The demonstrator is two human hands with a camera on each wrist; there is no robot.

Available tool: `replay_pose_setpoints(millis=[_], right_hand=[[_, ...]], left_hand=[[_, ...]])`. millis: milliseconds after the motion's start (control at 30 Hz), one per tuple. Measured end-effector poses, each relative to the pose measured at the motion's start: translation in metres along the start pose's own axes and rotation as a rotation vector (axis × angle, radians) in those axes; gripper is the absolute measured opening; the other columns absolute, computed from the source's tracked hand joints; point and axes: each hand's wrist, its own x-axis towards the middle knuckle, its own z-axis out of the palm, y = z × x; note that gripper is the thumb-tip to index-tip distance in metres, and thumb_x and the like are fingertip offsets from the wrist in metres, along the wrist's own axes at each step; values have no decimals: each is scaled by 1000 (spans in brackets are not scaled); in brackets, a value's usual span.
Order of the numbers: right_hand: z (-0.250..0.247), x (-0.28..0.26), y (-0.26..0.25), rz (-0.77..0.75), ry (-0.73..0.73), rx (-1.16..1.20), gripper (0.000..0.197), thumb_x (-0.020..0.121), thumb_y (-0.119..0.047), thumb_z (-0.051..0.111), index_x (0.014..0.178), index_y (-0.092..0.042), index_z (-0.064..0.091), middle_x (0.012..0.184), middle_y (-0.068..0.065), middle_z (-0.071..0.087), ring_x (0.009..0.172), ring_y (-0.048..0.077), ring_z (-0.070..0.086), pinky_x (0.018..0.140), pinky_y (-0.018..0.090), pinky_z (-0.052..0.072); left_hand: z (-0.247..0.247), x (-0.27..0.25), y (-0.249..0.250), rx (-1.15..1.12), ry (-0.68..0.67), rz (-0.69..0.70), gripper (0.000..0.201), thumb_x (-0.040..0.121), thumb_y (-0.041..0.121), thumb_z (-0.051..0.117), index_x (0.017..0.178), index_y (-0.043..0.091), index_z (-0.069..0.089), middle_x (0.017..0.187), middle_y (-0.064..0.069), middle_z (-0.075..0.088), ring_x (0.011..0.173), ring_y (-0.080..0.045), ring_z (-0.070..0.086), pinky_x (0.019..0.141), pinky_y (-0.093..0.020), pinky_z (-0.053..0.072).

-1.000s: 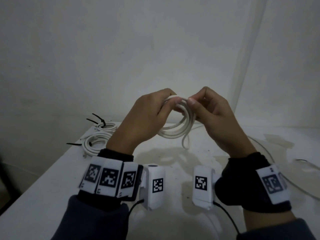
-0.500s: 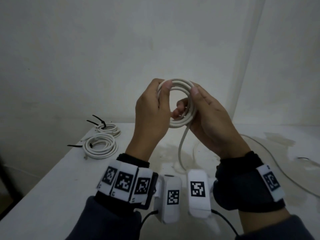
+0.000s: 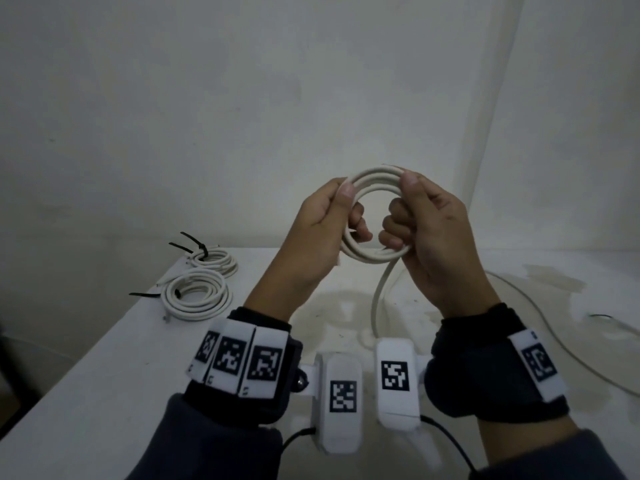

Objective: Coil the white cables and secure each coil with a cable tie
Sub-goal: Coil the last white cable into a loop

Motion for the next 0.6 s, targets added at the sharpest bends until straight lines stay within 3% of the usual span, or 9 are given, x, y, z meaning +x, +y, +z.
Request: replay_pose_setpoints(millis=[100, 200, 300, 367, 467, 533, 600], right_hand=[[-1, 1, -1, -29, 59, 41, 29, 103, -21, 40, 83, -17, 60, 52, -9, 23, 45, 7, 21, 44, 20, 30], [2, 1, -2, -50, 94, 125, 39, 103, -22, 40, 70, -25, 61, 51, -9, 21, 44, 6, 20, 45, 19, 31], [8, 0, -1, -39, 86, 208, 39, 103, -21, 39, 68, -23, 54, 51, -9, 21, 44, 6, 20, 45, 19, 32], [12, -1, 0, -21, 63, 250, 36, 103, -20, 39, 70, -20, 51, 51, -8, 21, 44, 6, 21, 45, 19, 32], [16, -1, 2, 1, 34, 279, 38, 103, -20, 39, 69, -20, 54, 53, -7, 21, 44, 5, 21, 44, 19, 32], [17, -2, 3, 0, 38, 266, 39, 103, -20, 39, 69, -21, 56, 53, -7, 21, 44, 5, 22, 45, 19, 33], [17, -1, 4, -12, 73, 209, 37, 104, -21, 39, 71, -23, 58, 54, -7, 21, 45, 6, 22, 45, 19, 34]], left_hand=[[-3, 0, 1, -89, 45, -232, 53, 100, 47, 24, 107, 8, 60, 85, -8, 60, 78, -18, 59, 76, -36, 51], [-10, 1, -7, -5, 52, -524, 74, 93, 64, 14, 112, 10, 61, 75, -9, 62, 65, -18, 59, 60, -26, 51], [-13, -3, -18, 216, -121, -788, 80, 91, 68, 14, 106, 7, 63, 63, -10, 67, 50, -16, 61, 47, -18, 45], [-9, -6, -24, 268, -279, -910, 73, 92, 67, 27, 107, 4, 61, 76, -15, 73, 59, -18, 68, 46, -17, 46], [-5, -8, -28, 173, -291, -923, 46, 93, 45, 53, 100, 1, 62, 88, -20, 73, 69, -19, 70, 51, -17, 53], [-7, -5, -33, 32, -167, -809, 21, 92, 16, 60, 96, -4, 64, 87, -22, 71, 67, -17, 70, 58, -18, 57], [-13, 0, -38, -98, 26, -650, 21, 87, -3, 60, 105, -14, 61, 95, -25, 68, 72, -18, 69, 69, -20, 58]])
